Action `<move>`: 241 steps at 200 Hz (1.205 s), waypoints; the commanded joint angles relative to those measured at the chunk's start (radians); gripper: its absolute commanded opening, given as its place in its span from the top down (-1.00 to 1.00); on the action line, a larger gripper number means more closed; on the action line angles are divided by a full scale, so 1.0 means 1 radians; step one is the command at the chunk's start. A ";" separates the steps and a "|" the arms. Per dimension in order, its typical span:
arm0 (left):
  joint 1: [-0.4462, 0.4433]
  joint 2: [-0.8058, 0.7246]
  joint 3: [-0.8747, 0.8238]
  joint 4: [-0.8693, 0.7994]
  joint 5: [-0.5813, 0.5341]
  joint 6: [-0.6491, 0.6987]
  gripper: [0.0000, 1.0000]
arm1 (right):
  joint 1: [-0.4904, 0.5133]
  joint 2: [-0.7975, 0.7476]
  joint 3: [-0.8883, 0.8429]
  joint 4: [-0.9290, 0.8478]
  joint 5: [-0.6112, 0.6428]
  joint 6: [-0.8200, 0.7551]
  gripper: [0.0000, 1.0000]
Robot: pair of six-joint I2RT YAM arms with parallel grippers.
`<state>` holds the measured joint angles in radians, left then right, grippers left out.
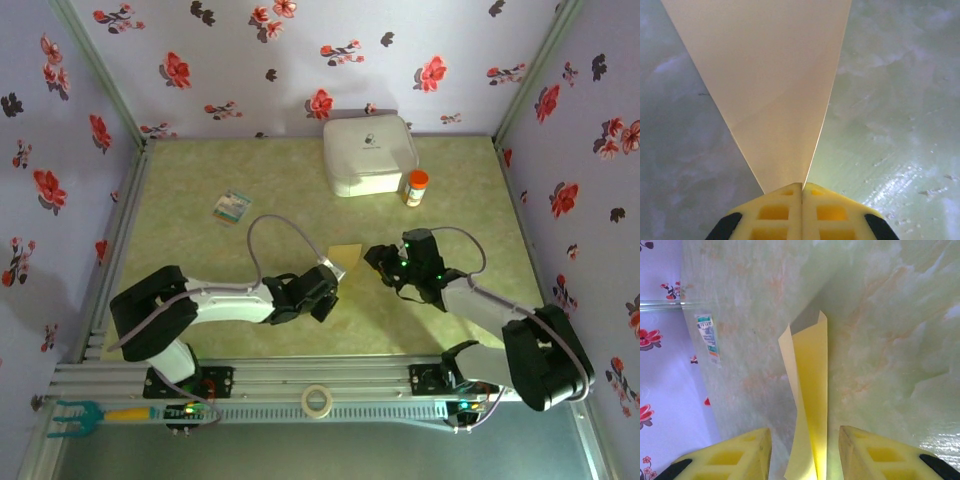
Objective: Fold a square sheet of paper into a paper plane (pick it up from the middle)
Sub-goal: Fold the wing for the fifth time at the center of the table.
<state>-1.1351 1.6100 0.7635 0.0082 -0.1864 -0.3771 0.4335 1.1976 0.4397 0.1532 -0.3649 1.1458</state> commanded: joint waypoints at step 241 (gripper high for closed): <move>0.092 -0.074 -0.123 0.142 0.203 0.052 0.83 | 0.104 0.266 0.195 -0.119 -0.104 -0.043 0.34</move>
<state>-1.0489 1.5528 0.6365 0.1711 0.0051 -0.3687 0.5304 1.4673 0.6140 0.0662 -0.4572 1.1034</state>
